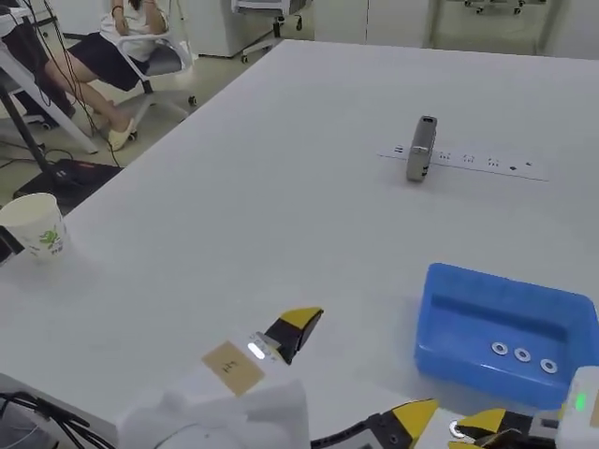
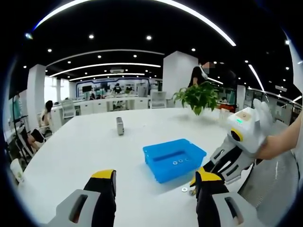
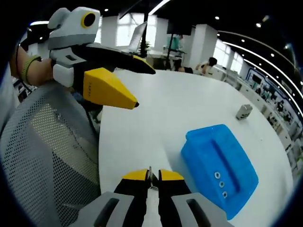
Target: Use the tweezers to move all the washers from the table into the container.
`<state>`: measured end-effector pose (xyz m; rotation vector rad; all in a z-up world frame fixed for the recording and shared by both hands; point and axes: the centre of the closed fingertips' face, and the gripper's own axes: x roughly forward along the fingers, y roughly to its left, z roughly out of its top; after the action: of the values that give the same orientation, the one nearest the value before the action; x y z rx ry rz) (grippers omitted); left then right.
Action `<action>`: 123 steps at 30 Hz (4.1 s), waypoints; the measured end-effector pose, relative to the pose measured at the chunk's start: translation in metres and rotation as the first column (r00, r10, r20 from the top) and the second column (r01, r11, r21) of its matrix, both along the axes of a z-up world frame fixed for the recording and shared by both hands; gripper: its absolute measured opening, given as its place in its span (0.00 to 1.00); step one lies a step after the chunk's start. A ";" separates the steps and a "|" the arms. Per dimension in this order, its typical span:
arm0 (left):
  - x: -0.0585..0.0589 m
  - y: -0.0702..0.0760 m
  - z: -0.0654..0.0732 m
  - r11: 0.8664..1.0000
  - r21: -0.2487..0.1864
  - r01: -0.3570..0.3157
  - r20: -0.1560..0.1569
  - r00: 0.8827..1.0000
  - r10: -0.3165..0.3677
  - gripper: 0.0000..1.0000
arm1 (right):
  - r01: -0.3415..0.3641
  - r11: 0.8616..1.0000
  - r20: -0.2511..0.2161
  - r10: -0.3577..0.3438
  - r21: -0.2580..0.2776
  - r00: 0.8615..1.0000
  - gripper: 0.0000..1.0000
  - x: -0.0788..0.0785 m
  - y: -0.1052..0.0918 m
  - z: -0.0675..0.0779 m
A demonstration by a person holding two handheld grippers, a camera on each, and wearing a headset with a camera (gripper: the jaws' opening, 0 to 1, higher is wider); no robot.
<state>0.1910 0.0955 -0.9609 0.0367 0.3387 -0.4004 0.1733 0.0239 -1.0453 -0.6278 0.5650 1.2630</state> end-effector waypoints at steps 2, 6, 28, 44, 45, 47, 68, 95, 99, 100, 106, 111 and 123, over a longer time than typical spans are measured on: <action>0.000 0.000 0.000 1.000 0.000 -0.001 -0.002 1.000 0.001 0.68 | -0.004 1.000 0.009 0.003 0.005 1.000 0.03 -0.002 -0.003 0.004; 0.000 -0.001 0.000 1.000 0.002 0.005 -0.003 1.000 -0.005 0.68 | -0.001 1.000 0.018 0.001 0.020 1.000 0.03 -0.001 -0.007 0.013; -0.001 -0.001 0.002 1.000 -0.017 0.006 0.004 1.000 -0.006 0.68 | 0.007 0.999 0.112 -0.012 0.038 0.994 0.03 0.031 -0.001 0.052; -0.001 -0.001 0.000 1.000 -0.005 0.011 -0.005 1.000 -0.012 0.68 | 0.085 0.994 0.152 -0.095 0.067 0.984 0.03 0.076 -0.007 0.065; -0.001 -0.002 0.000 1.000 -0.006 0.012 -0.006 1.000 -0.012 0.68 | 0.088 0.994 0.155 -0.097 0.068 0.983 0.03 0.078 -0.007 0.065; -0.001 -0.001 -0.001 1.000 -0.005 0.011 -0.008 1.000 -0.011 0.67 | 0.091 0.994 0.158 -0.101 0.068 0.982 0.03 0.085 -0.007 0.063; -0.001 -0.002 -0.003 1.000 -0.003 0.015 -0.018 1.000 -0.015 0.67 | 0.074 0.997 0.106 -0.074 0.001 0.992 0.03 0.120 0.004 0.025; -0.001 -0.003 -0.006 1.000 0.004 0.020 -0.027 0.999 -0.020 0.66 | 0.055 0.996 0.034 -0.053 -0.069 0.998 0.00 0.113 -0.003 0.004; -0.001 -0.003 -0.005 1.000 0.006 0.020 -0.025 0.999 -0.020 0.66 | 0.068 0.995 0.084 -0.062 -0.072 0.995 0.00 0.120 -0.002 0.003; -0.001 -0.002 -0.005 1.000 0.006 0.019 -0.026 0.999 -0.019 0.66 | 0.078 0.995 0.078 -0.074 -0.061 0.994 0.00 0.121 -0.002 0.004; -0.002 -0.002 -0.006 1.000 0.005 0.018 -0.027 0.999 -0.018 0.66 | 0.110 0.992 0.076 -0.105 -0.059 0.992 0.00 0.126 -0.014 0.004; -0.002 -0.003 -0.006 1.000 0.010 0.023 -0.029 0.999 -0.023 0.66 | 0.145 0.987 0.063 -0.141 -0.066 0.988 0.00 0.129 -0.029 0.001; -0.002 -0.002 -0.007 1.000 0.011 0.023 -0.032 0.999 -0.022 0.66 | 0.097 0.990 -0.052 -0.103 -0.100 0.993 0.00 0.128 -0.049 -0.010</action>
<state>0.1894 0.0931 -0.9675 0.0452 0.3721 -0.4216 0.3017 -0.0246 -1.0551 -0.6382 0.7002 1.1670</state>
